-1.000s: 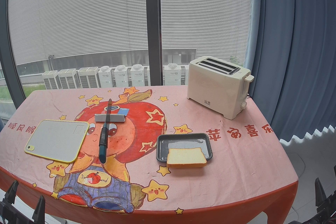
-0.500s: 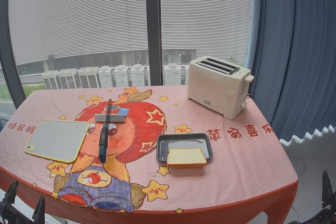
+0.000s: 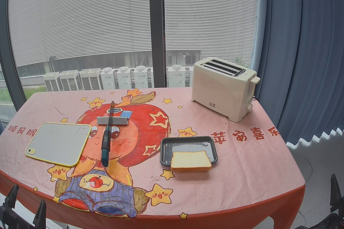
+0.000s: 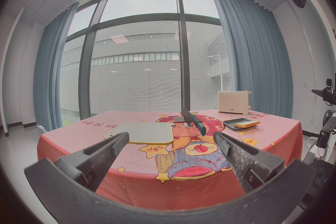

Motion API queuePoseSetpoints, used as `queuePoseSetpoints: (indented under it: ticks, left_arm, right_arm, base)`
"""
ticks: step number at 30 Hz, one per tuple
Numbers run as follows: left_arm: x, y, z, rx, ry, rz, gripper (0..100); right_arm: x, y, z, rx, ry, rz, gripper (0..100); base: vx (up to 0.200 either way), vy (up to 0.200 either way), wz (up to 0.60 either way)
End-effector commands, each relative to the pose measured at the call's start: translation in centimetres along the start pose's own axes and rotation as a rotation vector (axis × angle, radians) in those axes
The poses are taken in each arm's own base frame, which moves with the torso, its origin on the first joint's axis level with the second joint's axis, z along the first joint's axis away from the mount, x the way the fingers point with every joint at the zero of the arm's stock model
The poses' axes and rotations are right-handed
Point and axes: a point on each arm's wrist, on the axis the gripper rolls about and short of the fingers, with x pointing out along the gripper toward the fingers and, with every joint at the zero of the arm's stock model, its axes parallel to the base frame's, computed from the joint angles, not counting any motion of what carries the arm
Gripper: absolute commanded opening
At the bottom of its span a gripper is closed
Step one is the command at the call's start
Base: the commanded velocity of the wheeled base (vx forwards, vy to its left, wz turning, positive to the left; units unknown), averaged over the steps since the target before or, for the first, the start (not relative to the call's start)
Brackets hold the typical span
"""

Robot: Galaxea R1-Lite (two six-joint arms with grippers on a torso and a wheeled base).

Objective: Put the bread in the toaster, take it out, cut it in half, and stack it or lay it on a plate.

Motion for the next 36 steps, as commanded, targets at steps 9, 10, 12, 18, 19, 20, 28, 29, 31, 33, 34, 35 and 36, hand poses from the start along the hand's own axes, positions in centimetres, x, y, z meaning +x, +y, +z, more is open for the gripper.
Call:
queuePoseSetpoints:
  ticks: [9,10,12,18,19,20,28,29,31,33,34,35,36]
  left_arm:
    - [0.08,0.0,-0.46,0.0,0.011,0.0,100]
    - [0.08,-0.01,-0.46,0.0,0.011,-0.001,100]
    - [0.08,-0.01,-0.46,0.0,0.011,-0.001,100]
    - [0.08,0.0,-0.46,0.0,0.011,0.0,100]
    - [0.08,-0.01,-0.46,0.0,0.011,-0.001,100]
    - [0.08,0.0,-0.46,0.0,0.011,0.0,100]
    - [0.08,-0.01,-0.46,0.0,0.011,-0.001,100]
    - [0.08,0.0,-0.46,0.0,0.011,0.0,100]
    - [0.08,-0.01,-0.46,0.0,0.011,-0.001,100]
    - [0.08,0.0,-0.46,0.0,0.011,0.0,100]
    - [0.08,-0.01,-0.46,0.0,0.011,-0.001,100]
    - [0.08,-0.01,-0.46,0.0,0.011,-0.001,100]
    - [0.08,0.0,-0.46,0.0,0.011,0.0,100]
  right_arm:
    - [-0.05,0.16,-0.54,0.297,0.016,0.074,100]
    - [-0.05,0.18,-0.57,0.34,0.023,0.084,100]
    - [-0.06,0.24,-0.59,0.441,0.035,0.106,100]
    - [-0.09,0.43,-0.65,0.701,0.086,0.183,100]
    - [-0.09,0.44,-0.65,0.707,0.088,0.185,100]
    - [-0.09,0.46,-0.65,0.784,0.1,0.194,100]
    - [-0.12,0.53,-1.04,1.14,0.188,0.183,100]
    - [-0.12,0.53,-1.04,1.172,0.192,0.18,100]
    - [-0.12,0.53,-1.04,1.253,0.201,0.175,100]
    - [-0.14,0.59,-1.06,1.35,0.231,0.188,100]
    - [-0.15,0.63,-1.06,1.384,0.25,0.201,100]
    - [-0.17,0.68,-1.06,1.425,0.272,0.215,100]
    - [-0.18,0.71,-1.07,1.464,0.291,0.223,100]
  base:
    - [0.0,0.0,0.0]
    - [0.0,0.0,0.0]
    - [0.0,0.0,0.0]
    - [0.0,0.0,0.0]
    - [0.0,0.0,0.0]
    - [0.0,0.0,0.0]
    - [0.0,0.0,0.0]
    - [0.0,0.0,0.0]
    - [0.0,0.0,0.0]
    - [0.0,0.0,0.0]
    - [0.0,0.0,0.0]
    - [0.0,0.0,0.0]
    - [0.0,0.0,0.0]
